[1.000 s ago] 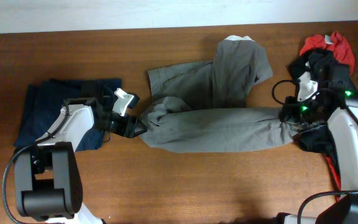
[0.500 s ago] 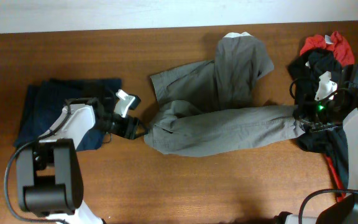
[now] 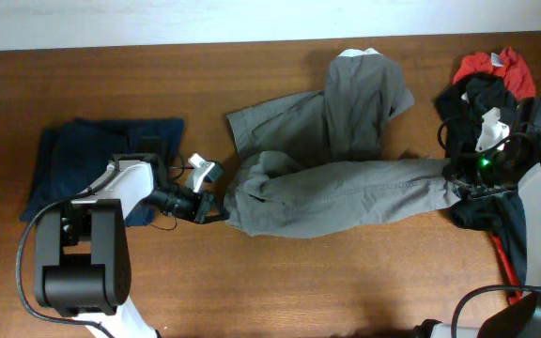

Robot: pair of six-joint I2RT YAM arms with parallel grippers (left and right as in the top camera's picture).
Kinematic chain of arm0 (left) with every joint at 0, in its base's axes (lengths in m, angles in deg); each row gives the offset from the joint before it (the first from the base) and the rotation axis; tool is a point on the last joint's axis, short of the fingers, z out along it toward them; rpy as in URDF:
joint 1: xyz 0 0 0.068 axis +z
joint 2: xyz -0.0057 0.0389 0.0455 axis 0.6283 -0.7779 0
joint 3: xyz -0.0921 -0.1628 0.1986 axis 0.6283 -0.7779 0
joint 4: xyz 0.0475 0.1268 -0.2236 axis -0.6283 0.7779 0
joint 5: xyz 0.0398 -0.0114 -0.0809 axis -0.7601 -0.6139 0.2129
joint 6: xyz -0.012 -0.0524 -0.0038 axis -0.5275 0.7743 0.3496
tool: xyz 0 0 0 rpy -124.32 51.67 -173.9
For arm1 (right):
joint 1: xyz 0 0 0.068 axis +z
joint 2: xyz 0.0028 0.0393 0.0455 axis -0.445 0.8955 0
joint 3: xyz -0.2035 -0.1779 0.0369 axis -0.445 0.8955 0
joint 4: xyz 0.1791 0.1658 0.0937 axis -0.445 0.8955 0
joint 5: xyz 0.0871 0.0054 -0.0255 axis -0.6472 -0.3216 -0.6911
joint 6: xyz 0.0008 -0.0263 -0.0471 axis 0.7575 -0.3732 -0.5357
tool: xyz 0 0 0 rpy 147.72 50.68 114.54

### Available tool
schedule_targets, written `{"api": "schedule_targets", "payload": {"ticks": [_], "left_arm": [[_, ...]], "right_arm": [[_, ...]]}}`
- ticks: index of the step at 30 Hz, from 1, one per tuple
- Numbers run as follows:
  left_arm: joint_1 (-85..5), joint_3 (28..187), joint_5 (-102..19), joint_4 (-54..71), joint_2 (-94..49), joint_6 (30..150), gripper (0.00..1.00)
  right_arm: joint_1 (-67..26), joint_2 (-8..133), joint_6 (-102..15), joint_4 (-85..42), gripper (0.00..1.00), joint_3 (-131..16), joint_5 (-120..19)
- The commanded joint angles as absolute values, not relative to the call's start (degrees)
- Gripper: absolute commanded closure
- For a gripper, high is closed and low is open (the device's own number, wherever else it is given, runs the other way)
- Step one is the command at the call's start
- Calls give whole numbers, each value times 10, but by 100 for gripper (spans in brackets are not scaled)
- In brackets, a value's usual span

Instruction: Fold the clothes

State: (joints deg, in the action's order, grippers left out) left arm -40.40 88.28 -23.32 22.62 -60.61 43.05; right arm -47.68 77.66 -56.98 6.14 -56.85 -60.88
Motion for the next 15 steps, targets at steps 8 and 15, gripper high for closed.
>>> {"api": "schedule_targets", "payload": {"ticks": [8, 15], "left_arm": [[-340, 950, -217, 314, -555, 424, 99], [-251, 985, -221, 327, -461, 424, 99]], "right_arm": [[-479, 767, -565, 73, 95, -580, -586], [-478, 775, -563, 80, 88, -572, -580]]}}
